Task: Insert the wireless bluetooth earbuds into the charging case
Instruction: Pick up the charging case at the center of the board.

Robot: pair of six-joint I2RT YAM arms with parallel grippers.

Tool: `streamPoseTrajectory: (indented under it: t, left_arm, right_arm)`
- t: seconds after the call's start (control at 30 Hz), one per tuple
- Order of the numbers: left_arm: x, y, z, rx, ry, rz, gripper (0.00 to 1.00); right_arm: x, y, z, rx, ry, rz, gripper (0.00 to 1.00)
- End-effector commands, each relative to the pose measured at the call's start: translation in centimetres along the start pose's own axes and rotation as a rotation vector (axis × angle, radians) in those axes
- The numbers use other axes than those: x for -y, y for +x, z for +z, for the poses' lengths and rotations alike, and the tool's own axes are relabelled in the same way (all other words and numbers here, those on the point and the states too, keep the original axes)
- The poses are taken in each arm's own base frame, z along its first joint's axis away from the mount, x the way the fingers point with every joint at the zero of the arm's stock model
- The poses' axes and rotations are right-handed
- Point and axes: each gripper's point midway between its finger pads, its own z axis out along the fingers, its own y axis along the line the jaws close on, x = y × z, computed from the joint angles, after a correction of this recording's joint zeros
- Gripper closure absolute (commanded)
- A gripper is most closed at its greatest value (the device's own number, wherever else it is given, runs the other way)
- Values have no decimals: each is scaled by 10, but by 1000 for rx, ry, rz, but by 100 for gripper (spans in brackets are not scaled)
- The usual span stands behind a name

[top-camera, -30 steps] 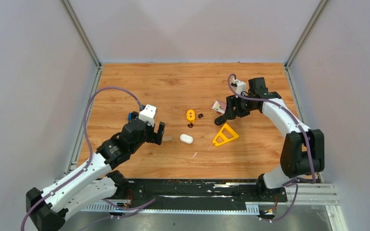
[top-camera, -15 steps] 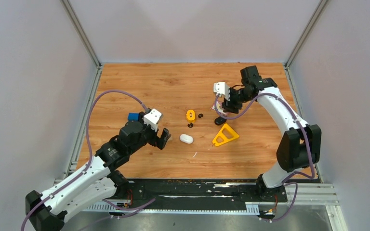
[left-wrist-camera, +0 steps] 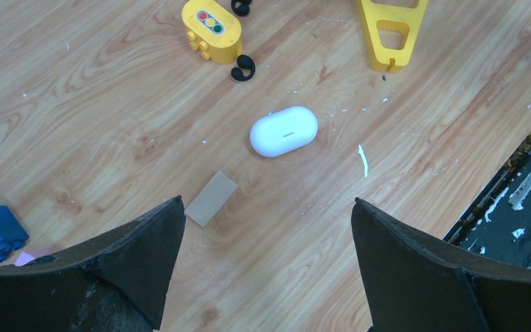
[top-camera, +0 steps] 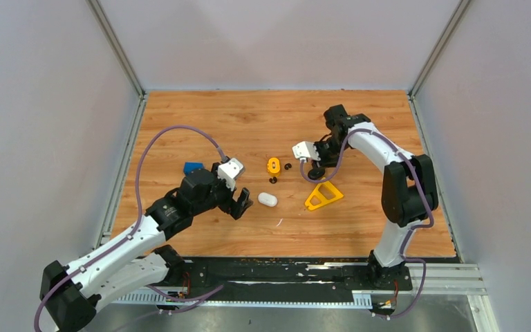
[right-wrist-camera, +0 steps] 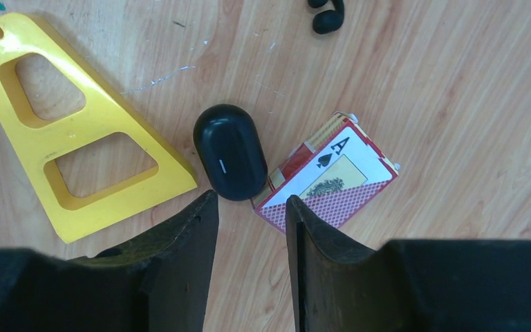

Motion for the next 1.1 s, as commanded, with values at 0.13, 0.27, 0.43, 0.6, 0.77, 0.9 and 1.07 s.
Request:
streamPoseTrajectory:
  t: [0.13,0.27,0.43,0.6,0.77,0.9,1.07]
  left_arm:
    - [8,-23,-6,64,38,13,4]
    - [8,-24,-7,67,37,13,4]
    - [7,-23,-6,65,33,11,4]
    - [7,-23,-6,66,33,13,4]
    - [7,-21,-6,60,36,13,4]
    - [8,-20,-5,56,40,12,5]
    - [9,-20,-4,55,45,13,5]
  right_arm:
    - [-6,8,31,-52,-69,-89,56]
    - [-6,8,37,-58,-96,-84,54]
    - [-10,11,42,-77,-128,-79,52]
    - [-20,22,48,-112,-167,-69,50]
    - [-26,29,54,-133,-181,-59,46]
    - [-25,33,54,-151,-178,-46,44]
    - [-25,33,53,-147,-172,-6,43]
